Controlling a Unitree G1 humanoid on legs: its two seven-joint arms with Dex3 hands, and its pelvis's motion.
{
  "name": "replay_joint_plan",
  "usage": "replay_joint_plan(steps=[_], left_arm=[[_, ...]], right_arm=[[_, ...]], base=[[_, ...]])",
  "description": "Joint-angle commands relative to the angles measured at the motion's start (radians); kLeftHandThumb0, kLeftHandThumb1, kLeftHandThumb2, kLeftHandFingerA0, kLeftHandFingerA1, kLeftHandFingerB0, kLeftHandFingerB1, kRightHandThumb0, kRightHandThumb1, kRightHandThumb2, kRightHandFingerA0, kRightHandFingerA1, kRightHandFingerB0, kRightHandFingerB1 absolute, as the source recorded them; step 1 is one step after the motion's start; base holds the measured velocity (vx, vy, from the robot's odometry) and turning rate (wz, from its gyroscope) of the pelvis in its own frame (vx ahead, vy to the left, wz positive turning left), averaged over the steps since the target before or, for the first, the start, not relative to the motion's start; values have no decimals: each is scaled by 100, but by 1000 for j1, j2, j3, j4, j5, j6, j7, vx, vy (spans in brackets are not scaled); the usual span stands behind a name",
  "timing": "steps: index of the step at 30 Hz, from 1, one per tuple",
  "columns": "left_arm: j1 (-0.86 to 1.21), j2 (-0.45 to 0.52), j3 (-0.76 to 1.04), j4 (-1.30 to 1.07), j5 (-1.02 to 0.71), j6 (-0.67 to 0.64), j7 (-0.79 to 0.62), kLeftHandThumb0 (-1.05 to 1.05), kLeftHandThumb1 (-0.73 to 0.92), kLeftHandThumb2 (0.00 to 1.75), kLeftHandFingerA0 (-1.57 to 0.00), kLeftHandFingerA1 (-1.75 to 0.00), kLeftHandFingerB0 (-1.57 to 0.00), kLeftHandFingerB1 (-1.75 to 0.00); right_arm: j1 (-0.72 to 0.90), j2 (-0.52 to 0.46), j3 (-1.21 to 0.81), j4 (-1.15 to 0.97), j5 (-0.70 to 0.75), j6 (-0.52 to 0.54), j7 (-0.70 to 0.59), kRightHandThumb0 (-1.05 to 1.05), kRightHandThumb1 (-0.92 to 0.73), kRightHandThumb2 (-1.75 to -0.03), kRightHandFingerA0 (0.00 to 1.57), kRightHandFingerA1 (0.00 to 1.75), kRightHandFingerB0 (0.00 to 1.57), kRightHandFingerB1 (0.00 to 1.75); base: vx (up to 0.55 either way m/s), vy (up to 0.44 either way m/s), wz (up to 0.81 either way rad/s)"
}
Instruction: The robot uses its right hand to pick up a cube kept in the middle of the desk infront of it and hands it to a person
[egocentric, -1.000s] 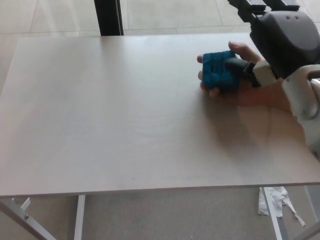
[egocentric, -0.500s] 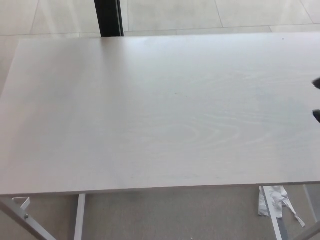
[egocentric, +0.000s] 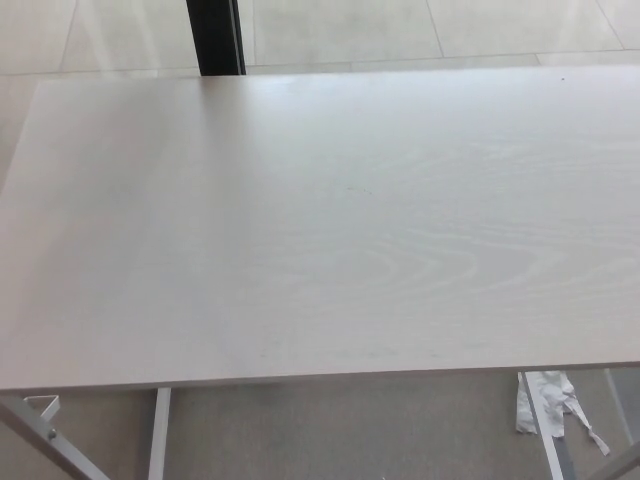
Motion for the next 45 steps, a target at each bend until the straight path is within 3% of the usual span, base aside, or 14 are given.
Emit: replay_joint_plan(steps=[1,8,12,13,15,16,18,19,22,23,25,29,30,45], left_arm=[[18,28,15,14,3,0,26,-76,82,65,-52,-56,-51,-41],[16,21,22,9,-7,-9,11,-75,81,65,-53,-53,-52,-40],[20,32,26,6,-11,-11,6,-76,81,64,-50,-55,-52,-41],[17,36,25,5,-9,-3,14,-74,81,65,-52,-54,-52,-40],[13,38,8,9,8,10,22,-73,82,65,-47,-48,-45,-39],[10,38,4,12,13,14,24,-73,81,65,-46,-47,-44,-39],[8,37,4,14,14,10,19,-74,81,66,-46,-48,-44,-40],[6,37,-2,16,20,15,22,-74,82,65,-44,-47,-43,-39],[10,31,1,15,15,11,24,-73,64,103,-40,-59,-37,-52],[7,30,1,14,15,16,26,-75,82,65,-44,-49,-43,-39],[0,32,3,13,11,24,20,-72,82,65,-43,-48,-41,-39],[-10,38,-12,12,25,26,26,-72,83,65,-43,-51,-41,-40],[-8,38,-8,12,20,25,21,-71,83,65,-45,-51,-42,-41],[-32,52,-3,13,21,27,21,-74,83,65,-46,-51,-45,-39]], right_arm=[[-118,-27,-543,478,566,-141,-320,-52,-74,-65,65,156,55,86],[-176,-40,-512,773,488,27,-388,-43,-75,-66,63,150,56,98],[-142,-29,-484,798,471,102,-278,-47,-66,-105,49,85,36,71],[-139,-60,-500,883,507,142,-185,-46,-76,-62,61,93,57,70],[-113,-103,-513,954,546,240,2,-41,-53,-95,74,82,49,64],[-99,-105,-503,964,546,252,65,-41,-67,-59,60,66,51,50],[-73,-99,-438,952,488,240,116,-42,-51,-92,58,71,41,59],[-62,-104,-418,952,477,243,154,-43,-64,-58,57,63,47,47],[-57,-135,-330,981,404,213,170,-47,-62,-59,80,75,48,46],[-52,-137,-303,971,392,204,191,-54,-53,-86,65,75,38,55],[-58,-151,-245,995,363,162,195,-47,-67,-60,74,77,49,48],[-23,-164,-93,1020,280,49,194,-56,-50,-82,28,57,21,47],[-17,-162,-81,1017,294,46,189,-48,-61,-58,37,54,28,38],[-48,-238,144,1065,361,78,136,-47,-60,-58,37,55,27,37]], base=[[0,0,0],[0,0,0],[0,0,0],[0,0,0],[0,0,0],[0,0,0],[0,0,0],[0,0,0],[0,0,0],[0,0,0],[0,0,0],[0,0,0],[0,0,0],[0,0,0]])
